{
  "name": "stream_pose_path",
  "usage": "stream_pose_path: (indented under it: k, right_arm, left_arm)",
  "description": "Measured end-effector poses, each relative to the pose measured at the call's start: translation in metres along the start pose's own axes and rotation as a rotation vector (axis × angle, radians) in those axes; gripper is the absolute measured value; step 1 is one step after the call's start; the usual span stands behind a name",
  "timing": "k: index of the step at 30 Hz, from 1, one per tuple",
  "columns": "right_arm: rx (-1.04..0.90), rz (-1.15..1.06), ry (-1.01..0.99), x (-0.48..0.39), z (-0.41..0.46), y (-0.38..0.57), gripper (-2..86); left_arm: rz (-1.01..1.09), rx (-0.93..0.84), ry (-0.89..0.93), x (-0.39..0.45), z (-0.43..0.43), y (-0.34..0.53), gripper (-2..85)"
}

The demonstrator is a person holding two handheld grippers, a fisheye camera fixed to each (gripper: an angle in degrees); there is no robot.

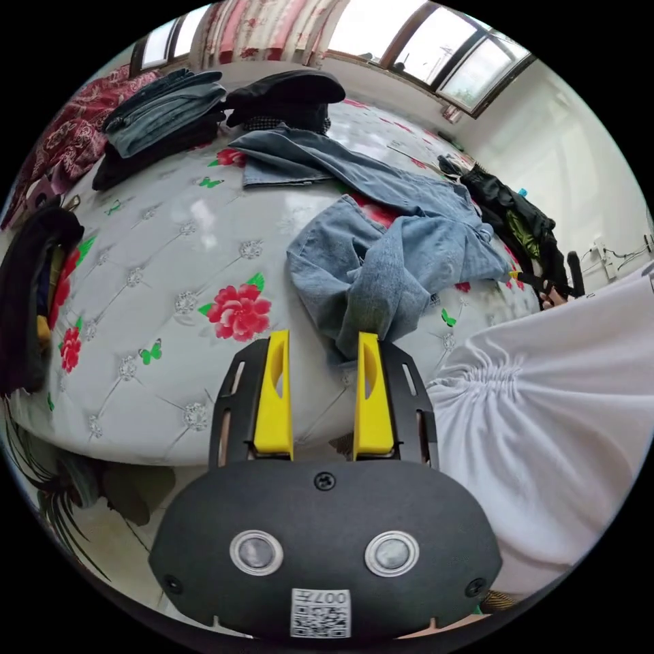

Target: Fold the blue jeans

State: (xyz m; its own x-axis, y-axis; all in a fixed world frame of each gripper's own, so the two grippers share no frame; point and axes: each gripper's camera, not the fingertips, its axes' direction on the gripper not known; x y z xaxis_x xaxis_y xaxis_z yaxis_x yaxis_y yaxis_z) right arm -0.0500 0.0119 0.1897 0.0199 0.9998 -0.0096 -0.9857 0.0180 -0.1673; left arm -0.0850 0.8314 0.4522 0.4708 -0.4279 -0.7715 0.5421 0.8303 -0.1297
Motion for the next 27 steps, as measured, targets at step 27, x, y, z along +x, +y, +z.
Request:
stream_pose_path:
  k: [27]
  right_arm:
    - [0.025, -0.592, -0.198, -0.176, -0.041, -0.007, 12.5]
  left_arm:
    - [0.208, -0.097, 0.001, 0.186, 0.08, -0.093, 7.7]
